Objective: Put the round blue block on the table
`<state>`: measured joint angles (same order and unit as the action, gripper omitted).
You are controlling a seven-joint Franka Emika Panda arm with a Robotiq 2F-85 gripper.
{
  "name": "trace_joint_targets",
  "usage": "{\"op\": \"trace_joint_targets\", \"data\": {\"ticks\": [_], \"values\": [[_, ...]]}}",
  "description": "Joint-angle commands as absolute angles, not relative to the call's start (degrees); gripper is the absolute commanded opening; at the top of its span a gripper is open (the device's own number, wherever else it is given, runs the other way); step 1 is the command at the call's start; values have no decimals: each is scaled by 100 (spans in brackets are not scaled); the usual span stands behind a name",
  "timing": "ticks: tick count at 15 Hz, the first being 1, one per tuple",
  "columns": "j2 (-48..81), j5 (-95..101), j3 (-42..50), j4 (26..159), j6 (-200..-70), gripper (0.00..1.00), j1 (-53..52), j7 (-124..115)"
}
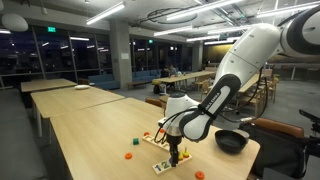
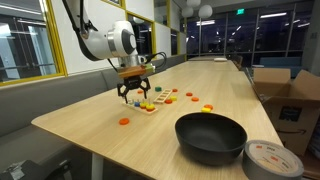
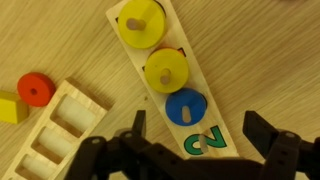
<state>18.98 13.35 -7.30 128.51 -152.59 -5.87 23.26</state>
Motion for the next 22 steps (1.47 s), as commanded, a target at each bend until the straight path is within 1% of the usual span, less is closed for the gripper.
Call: {"op": "trace_joint_targets", "data": {"ticks": [1,10,22], "values": [[1838,1495,-777,12994,-15455,100,-568,2389],[1827,1341,-843,12629,-14984,100,-390,2781],[2035,1326,-878,12030,-14158,100,-407,3099]]}}
